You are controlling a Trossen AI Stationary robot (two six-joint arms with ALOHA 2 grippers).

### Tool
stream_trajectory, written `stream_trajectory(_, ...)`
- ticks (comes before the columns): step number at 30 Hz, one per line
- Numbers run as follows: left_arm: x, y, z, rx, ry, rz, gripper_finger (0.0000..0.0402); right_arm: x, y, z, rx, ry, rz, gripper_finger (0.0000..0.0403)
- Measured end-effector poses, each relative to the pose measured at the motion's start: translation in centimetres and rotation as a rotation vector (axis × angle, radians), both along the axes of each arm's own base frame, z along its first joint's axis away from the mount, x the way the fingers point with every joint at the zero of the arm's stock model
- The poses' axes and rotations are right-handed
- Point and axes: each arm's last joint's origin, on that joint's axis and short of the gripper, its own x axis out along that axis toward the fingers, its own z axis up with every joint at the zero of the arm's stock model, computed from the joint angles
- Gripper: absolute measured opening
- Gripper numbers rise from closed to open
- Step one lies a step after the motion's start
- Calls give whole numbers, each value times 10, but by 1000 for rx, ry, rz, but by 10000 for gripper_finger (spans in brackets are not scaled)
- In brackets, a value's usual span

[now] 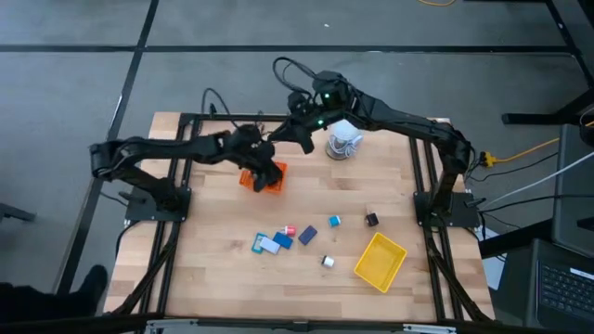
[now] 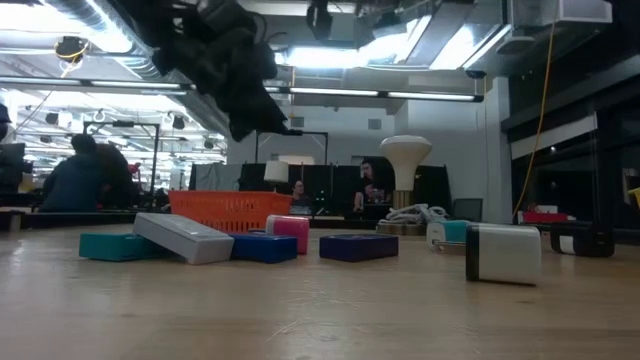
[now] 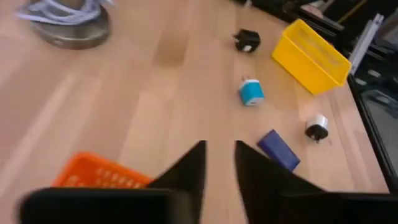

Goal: Pick & Place Office items
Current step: Put the pink charger adapter into the orange basket

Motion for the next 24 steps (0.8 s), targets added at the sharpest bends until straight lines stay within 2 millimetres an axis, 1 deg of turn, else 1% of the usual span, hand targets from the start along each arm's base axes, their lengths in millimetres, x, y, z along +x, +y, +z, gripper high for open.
stream_trajectory(2, 7, -6, -5, -6, 15, -26, 22, -9, 3, 18, -23, -90, 18, 31)
stream_trajectory(3, 10, -9, -7, -9, 21, -41, 12, -14, 3, 28, -35, -134, 20, 31)
stream_trajectory(6, 21, -19, -8, -15, 27, -85, 9, -44, 1, 56, -73, -199, -2, 31)
stream_trajectory(9, 30, -27, -6, -10, 25, -115, 8, -90, 0, 85, -160, -221, -89, 31)
stream_trajectory(11, 35, -31, -4, -4, 23, -128, 4, -126, 8, 103, -229, -217, -151, 31)
stream_trajectory(13, 42, -34, -2, 10, 21, -127, 2, -161, 17, 113, -284, -180, -215, 31)
stream_trajectory(15, 46, -35, -1, 15, 28, -132, 2, -188, 25, 118, -324, -123, -285, 31)
stream_trajectory(17, 50, -34, -1, 25, 27, -121, 6, -209, 31, 118, -353, -66, -357, 31)
stream_trajectory(20, 57, -32, -9, 7, 75, -118, 24, -230, 38, 118, -394, -49, -418, 31)
stream_trajectory(22, 60, -32, -17, -21, 120, -122, 42, -239, 41, 107, -398, -25, -437, 31)
stream_trajectory(24, 64, -32, -22, -43, 136, -117, 64, -246, 45, 90, -373, 4, -439, 31)
